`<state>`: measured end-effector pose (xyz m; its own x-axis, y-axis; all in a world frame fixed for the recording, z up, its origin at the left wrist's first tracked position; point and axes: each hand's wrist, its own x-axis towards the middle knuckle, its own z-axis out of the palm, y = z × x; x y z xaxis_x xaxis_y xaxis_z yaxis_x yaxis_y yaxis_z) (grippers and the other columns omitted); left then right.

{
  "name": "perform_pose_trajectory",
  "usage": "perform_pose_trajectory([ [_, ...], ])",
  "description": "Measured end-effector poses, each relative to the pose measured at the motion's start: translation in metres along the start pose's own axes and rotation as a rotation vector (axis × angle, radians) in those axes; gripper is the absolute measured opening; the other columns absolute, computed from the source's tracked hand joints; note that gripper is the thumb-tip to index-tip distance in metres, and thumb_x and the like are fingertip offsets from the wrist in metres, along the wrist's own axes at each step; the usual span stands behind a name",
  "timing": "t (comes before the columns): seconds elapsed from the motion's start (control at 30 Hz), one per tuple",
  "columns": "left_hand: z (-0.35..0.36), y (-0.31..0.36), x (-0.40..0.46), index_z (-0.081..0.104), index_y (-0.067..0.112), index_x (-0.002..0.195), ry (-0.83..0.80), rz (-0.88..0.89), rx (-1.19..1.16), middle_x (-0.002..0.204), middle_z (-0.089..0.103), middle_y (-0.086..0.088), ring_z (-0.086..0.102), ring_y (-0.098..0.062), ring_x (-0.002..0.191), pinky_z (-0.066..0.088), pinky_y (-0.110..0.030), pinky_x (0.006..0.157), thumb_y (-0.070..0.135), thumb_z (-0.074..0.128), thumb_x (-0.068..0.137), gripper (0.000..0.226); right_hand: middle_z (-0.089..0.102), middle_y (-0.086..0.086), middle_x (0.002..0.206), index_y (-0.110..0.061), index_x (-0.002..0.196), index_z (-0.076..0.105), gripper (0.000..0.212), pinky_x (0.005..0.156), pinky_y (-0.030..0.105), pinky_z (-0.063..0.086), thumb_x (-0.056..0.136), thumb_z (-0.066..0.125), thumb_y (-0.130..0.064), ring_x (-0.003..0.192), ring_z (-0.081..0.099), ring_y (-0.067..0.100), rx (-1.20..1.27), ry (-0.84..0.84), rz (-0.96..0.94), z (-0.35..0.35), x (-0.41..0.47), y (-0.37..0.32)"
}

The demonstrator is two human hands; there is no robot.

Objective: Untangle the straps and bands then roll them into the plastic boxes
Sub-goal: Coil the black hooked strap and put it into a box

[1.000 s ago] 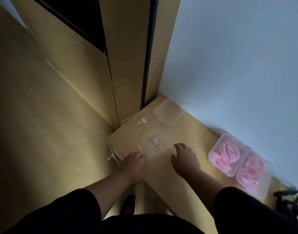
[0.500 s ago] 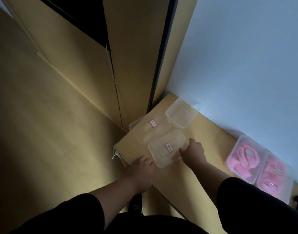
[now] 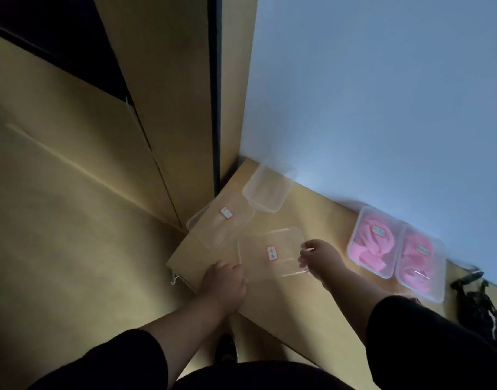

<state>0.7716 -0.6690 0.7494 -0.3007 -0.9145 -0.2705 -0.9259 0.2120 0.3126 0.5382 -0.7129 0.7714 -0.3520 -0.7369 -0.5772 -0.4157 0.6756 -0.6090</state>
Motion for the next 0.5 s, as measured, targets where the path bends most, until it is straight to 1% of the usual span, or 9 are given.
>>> perform_pose_trajectory([
  [0.03,-0.002,0.004,0.003,0.060,0.018,0.108,-0.002,-0.032,-0.035,0.111,0.065,-0.005,0.054,-0.027,0.108,0.043,-0.035,0.088,0.036,0.043,0.097,0.027,0.066,0.011,0.073,-0.003,0.105,0.064,0.017,0.055,0.025,0.050,0.093,0.052,0.002,0.056,0.060,0.019,0.042,0.005,-0.006,-0.003,-0.004,0.001],
  [0.13,-0.010,0.016,0.013,0.057,0.018,0.108,-0.001,-0.130,-0.231,0.107,0.065,-0.003,0.059,-0.026,0.101,0.049,-0.036,0.085,0.035,0.052,0.096,0.021,0.066,0.011,0.072,-0.005,0.100,0.062,0.016,0.064,0.037,0.054,0.093,0.050,0.001,0.059,0.061,0.023,0.130,0.039,-0.045,-0.017,-0.018,0.008],
  [0.17,-0.014,0.022,0.017,0.055,0.019,0.106,0.006,-0.153,-0.289,0.103,0.064,-0.002,0.061,-0.024,0.097,0.051,-0.037,0.084,0.034,0.054,0.095,0.018,0.066,0.011,0.072,-0.006,0.099,0.061,0.014,0.064,0.038,0.055,0.094,0.050,0.001,0.059,0.061,0.023,0.154,0.047,-0.057,-0.023,-0.025,0.011],
  [0.23,-0.023,0.037,0.029,0.051,0.020,0.100,0.023,-0.178,-0.374,0.092,0.058,0.002,0.059,-0.019,0.086,0.053,-0.035,0.079,0.029,0.058,0.093,0.013,0.067,0.012,0.073,-0.005,0.101,0.059,0.012,0.061,0.036,0.055,0.096,0.050,0.002,0.059,0.062,0.022,0.202,0.075,-0.062,-0.040,-0.037,0.020],
  [0.27,-0.029,0.046,0.036,0.050,0.019,0.100,0.030,-0.186,-0.406,0.089,0.056,0.003,0.057,-0.018,0.083,0.050,-0.033,0.076,0.026,0.058,0.091,0.014,0.066,0.013,0.075,-0.003,0.102,0.058,0.011,0.059,0.034,0.055,0.097,0.050,0.002,0.059,0.062,0.021,0.231,0.090,-0.060,-0.049,-0.044,0.025],
  [0.3,-0.033,0.056,0.042,0.051,0.018,0.104,0.030,-0.183,-0.432,0.090,0.056,0.003,0.057,-0.019,0.085,0.047,-0.031,0.074,0.024,0.059,0.091,0.017,0.066,0.015,0.077,-0.002,0.104,0.057,0.011,0.058,0.031,0.055,0.098,0.049,0.002,0.060,0.062,0.020,0.260,0.104,-0.053,-0.059,-0.050,0.031],
  [0.37,-0.038,0.077,0.054,0.054,0.015,0.118,0.018,-0.141,-0.466,0.100,0.061,-0.003,0.059,-0.024,0.094,0.043,-0.030,0.076,0.024,0.061,0.090,0.030,0.066,0.017,0.080,0.001,0.109,0.056,0.012,0.057,0.030,0.055,0.098,0.050,0.002,0.062,0.063,0.021,0.321,0.136,-0.033,-0.078,-0.061,0.044],
  [0.43,-0.037,0.099,0.065,0.057,0.013,0.127,-0.006,-0.074,-0.458,0.106,0.063,-0.007,0.059,-0.026,0.100,0.045,-0.031,0.081,0.025,0.061,0.090,0.038,0.066,0.018,0.083,0.003,0.113,0.055,0.016,0.058,0.029,0.055,0.097,0.051,0.003,0.065,0.064,0.022,0.378,0.154,-0.007,-0.097,-0.073,0.058],
  [0.5,-0.033,0.121,0.073,0.058,0.013,0.130,-0.027,0.000,-0.439,0.112,0.063,-0.008,0.058,-0.026,0.105,0.045,-0.031,0.089,0.023,0.059,0.092,0.039,0.067,0.018,0.083,0.000,0.118,0.052,0.023,0.054,0.027,0.054,0.096,0.054,0.004,0.063,0.064,0.021,0.431,0.178,0.021,-0.114,-0.087,0.073],
])
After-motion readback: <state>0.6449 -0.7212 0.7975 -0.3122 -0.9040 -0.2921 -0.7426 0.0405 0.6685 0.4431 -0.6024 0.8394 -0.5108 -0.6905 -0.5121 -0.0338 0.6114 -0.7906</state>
